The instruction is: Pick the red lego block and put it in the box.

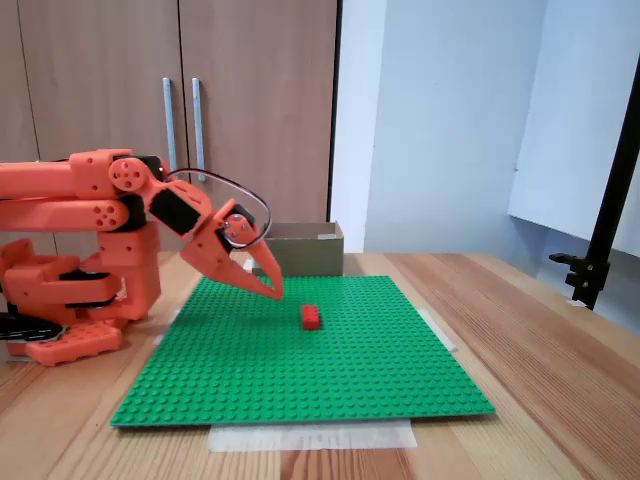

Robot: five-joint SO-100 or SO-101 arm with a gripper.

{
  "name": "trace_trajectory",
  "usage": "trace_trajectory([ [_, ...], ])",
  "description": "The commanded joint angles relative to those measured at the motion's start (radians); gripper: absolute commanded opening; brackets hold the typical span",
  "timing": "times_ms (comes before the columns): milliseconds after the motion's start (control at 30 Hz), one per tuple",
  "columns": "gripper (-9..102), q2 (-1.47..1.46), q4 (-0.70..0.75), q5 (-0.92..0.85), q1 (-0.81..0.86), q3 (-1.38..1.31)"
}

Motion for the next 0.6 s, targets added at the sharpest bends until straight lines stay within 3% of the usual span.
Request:
trace_trajectory([
  [0, -1, 0.008, -0.008, 0.005, 0.003, 0.015],
  [567, -1, 0.008, -0.008, 0.011, 0.009, 0.015],
])
